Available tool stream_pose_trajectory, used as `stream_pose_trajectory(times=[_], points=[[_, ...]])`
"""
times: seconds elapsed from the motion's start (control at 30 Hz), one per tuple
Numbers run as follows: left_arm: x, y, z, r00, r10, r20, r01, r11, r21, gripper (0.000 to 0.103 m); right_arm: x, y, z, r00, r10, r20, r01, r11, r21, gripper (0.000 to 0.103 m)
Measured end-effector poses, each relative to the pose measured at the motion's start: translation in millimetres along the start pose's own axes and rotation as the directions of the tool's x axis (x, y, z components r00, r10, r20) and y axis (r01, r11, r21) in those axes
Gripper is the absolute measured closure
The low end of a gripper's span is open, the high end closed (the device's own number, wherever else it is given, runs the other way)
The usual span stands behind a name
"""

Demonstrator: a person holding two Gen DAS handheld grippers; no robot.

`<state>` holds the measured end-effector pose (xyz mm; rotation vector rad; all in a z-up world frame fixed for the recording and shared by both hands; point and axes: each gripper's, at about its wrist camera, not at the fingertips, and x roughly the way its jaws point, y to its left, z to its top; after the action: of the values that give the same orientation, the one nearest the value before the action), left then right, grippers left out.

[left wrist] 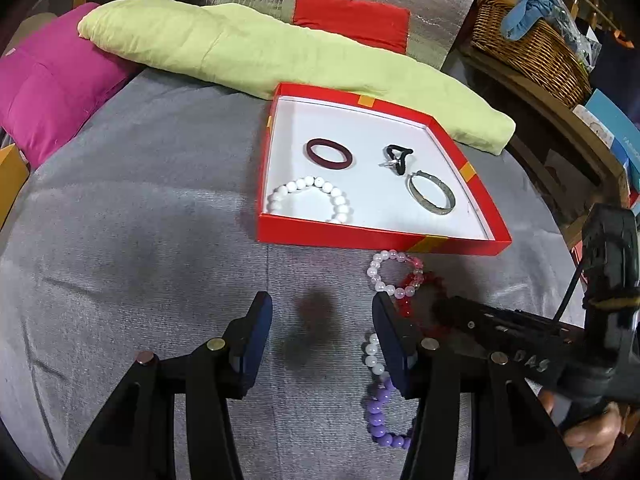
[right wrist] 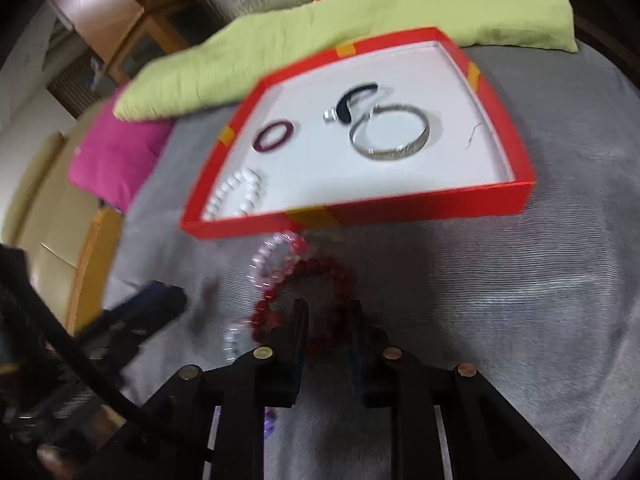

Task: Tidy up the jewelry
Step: 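Grasp the pink-white bead bracelet with the left tool while the right tool grasps the red bead bracelet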

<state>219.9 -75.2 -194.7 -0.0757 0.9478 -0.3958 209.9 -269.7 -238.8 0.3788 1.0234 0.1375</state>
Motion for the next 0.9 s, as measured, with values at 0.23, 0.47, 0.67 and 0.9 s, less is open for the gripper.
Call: stream_pose_trajectory(times=[0.23, 0.47, 0.67, 0.9], points=[[11, -7, 5, 0.999, -0.035, -0.025, 0.035, 0.999, 0.000, 0.049, -20, -14, 1, 0.994, -0.087, 0.060, 0.087, 0.996, 0.003, 0.093], [34, -23, 12, 0.996, -0.049, -0.071, 0.048, 0.999, -0.012, 0.049, -38, -63, 4, 0.989, -0.139, 0.042, 0.133, 0.983, 0.130, 0.093], [51, -45, 11, 0.996, -0.009, -0.094, 0.013, 0.999, 0.047, 0.059, -35, -67, 2, 0.993, -0.113, 0.016, 0.109, 0.983, 0.145, 0.093], [64, -56, 16, 0.996, 0.006, -0.087, 0.003, 0.995, 0.102, 0.090, -29, -68, 3, 0.995, -0.103, 0.003, 0.102, 0.983, 0.155, 0.093]])
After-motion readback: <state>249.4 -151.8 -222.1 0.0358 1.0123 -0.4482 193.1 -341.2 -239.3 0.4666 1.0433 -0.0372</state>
